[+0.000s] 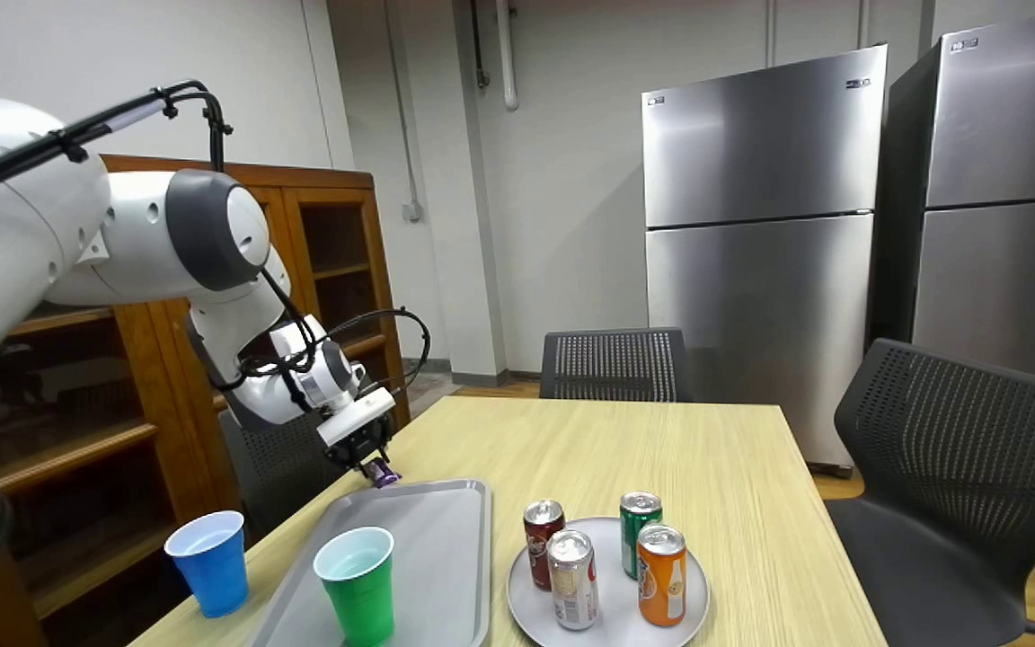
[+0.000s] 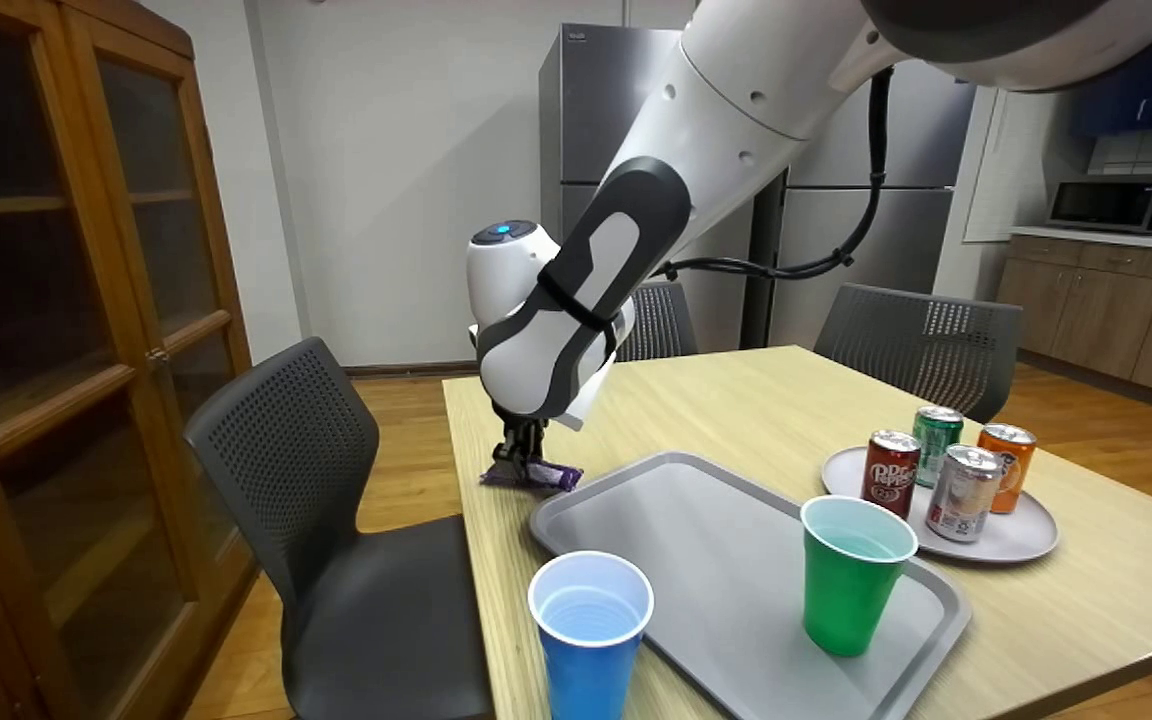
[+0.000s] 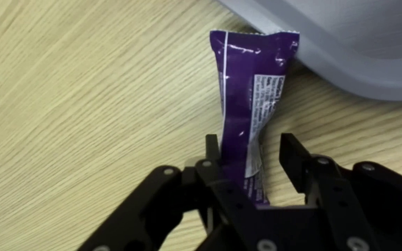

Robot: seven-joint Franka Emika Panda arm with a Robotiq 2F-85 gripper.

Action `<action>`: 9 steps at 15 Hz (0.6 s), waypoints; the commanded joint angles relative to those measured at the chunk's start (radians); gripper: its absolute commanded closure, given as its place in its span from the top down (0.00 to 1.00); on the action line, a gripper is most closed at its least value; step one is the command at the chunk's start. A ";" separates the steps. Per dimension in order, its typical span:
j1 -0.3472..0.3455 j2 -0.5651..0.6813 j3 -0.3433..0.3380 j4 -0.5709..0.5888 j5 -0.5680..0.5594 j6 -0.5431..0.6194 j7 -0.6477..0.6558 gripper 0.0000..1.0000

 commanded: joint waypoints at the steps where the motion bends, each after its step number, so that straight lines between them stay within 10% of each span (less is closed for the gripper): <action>1: 0.021 0.026 -0.017 0.055 -0.016 -0.033 0.053 0.83; 3: 0.017 0.029 -0.008 0.056 -0.002 -0.032 0.071 0.98; 9: 0.005 -0.064 -0.017 -0.054 -0.013 0.001 0.102 1.00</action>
